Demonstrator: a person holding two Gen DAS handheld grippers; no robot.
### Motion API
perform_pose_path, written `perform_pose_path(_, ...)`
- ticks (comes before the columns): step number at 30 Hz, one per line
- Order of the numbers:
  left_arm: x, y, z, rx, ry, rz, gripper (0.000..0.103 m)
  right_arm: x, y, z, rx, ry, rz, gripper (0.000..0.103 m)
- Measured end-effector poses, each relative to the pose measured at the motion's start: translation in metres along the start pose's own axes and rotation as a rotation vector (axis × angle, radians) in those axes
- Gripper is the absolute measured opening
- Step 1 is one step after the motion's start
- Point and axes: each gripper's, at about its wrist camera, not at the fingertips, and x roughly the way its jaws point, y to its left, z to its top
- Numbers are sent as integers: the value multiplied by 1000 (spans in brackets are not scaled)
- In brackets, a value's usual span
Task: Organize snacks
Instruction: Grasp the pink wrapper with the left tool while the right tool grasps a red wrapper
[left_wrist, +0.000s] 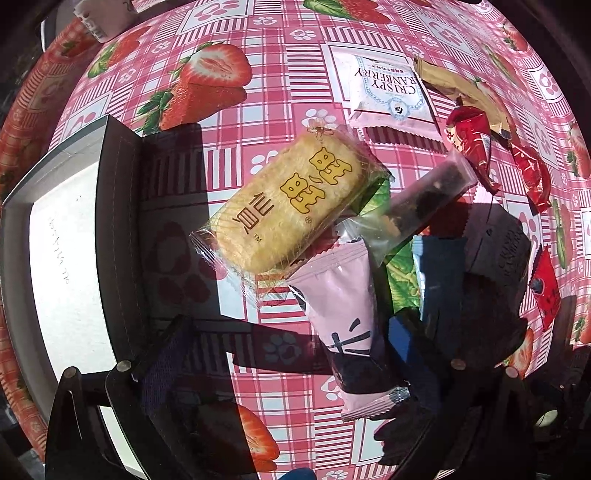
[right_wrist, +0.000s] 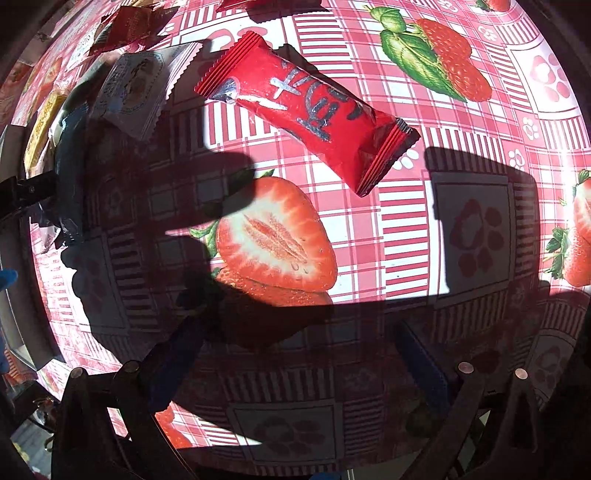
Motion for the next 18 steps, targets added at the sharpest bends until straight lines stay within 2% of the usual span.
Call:
perform_pose_path(8, -4, -3, -6, 31, -40, 9, 103, -8, 12, -21, -1, -36, -6, 103)
perform_pose_path(15, -4, -3, -8, 39, -47, 10, 103, 2, 3, -77, 0, -34, -6, 103)
perform_pose_path(17, -4, -2, -8, 40, -49, 9, 103, -4, 2, -62, 4, -30, -6, 103)
perform_pose_path(18, -4, -2, -8, 40, -51, 9, 103, -2, 1, -64, 6, -30, -6, 103)
